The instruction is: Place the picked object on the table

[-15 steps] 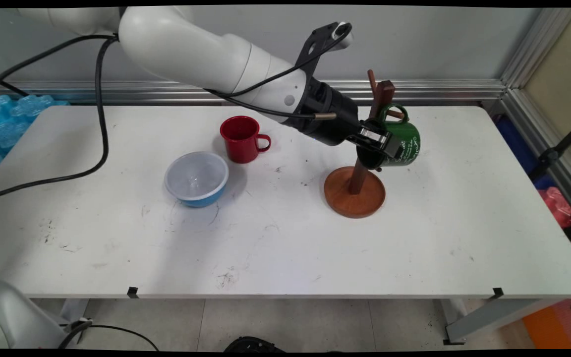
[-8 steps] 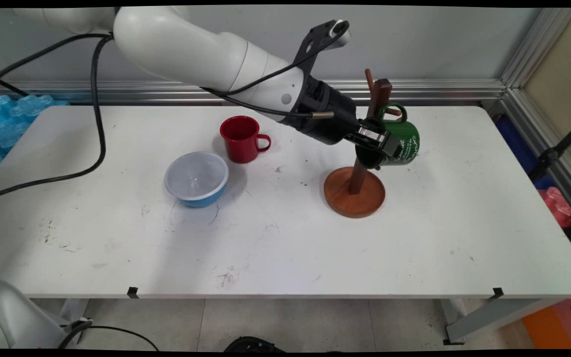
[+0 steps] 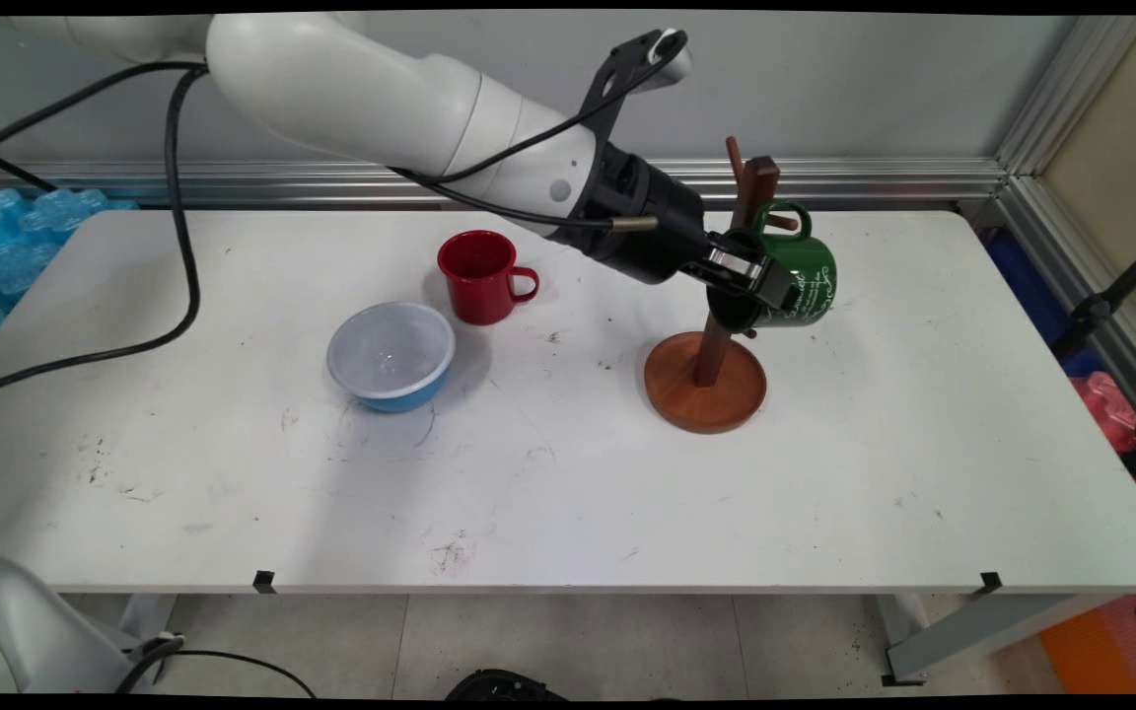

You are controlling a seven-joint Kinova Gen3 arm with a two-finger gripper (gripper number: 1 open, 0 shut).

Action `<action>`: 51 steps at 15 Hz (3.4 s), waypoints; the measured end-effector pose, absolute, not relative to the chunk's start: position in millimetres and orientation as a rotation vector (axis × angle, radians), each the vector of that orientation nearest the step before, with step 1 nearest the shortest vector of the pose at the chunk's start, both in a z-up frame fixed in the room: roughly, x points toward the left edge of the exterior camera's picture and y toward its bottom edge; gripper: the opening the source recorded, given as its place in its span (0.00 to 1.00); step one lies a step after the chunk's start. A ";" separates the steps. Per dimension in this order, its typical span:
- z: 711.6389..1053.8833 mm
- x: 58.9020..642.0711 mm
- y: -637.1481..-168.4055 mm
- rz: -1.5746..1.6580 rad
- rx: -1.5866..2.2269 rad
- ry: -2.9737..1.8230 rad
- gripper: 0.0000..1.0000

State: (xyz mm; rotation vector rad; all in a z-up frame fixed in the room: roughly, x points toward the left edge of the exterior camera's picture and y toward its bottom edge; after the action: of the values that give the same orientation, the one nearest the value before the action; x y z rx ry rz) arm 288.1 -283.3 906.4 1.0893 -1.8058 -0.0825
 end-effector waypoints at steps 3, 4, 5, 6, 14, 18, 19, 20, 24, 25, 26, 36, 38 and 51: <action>908.8 289.0 -281.1 -0.086 1.081 -1.806 0.00; 909.9 289.1 -280.2 -0.088 1.076 -1.806 0.00; 910.8 289.1 -279.6 -0.089 1.073 -1.806 0.00; 911.9 289.2 -278.6 -0.091 1.068 -1.806 0.00; 922.4 288.7 -272.3 -0.105 1.029 -1.801 0.00; 927.5 290.3 -266.8 -0.113 1.013 -1.805 0.00; 929.1 291.2 -264.6 -0.115 1.008 -1.807 0.00; 930.2 292.0 -263.2 -0.117 1.005 -1.808 0.00; 936.4 299.6 -254.4 -0.120 0.986 -1.825 0.00; 937.6 301.0 -253.4 -0.118 0.982 -1.830 0.00; 939.3 303.5 -252.0 -0.113 0.976 -1.839 0.00; 958.6 329.1 -238.6 -0.041 0.914 -2.030 0.00; 961.0 334.1 -235.2 -0.028 0.905 -2.077 0.00; 963.6 365.5 -209.5 -0.015 0.903 -2.437 0.00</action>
State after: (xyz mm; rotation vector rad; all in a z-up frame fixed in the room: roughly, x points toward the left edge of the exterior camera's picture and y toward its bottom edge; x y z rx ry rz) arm 365.5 -209.5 963.6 0.9026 -2.4365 -0.0152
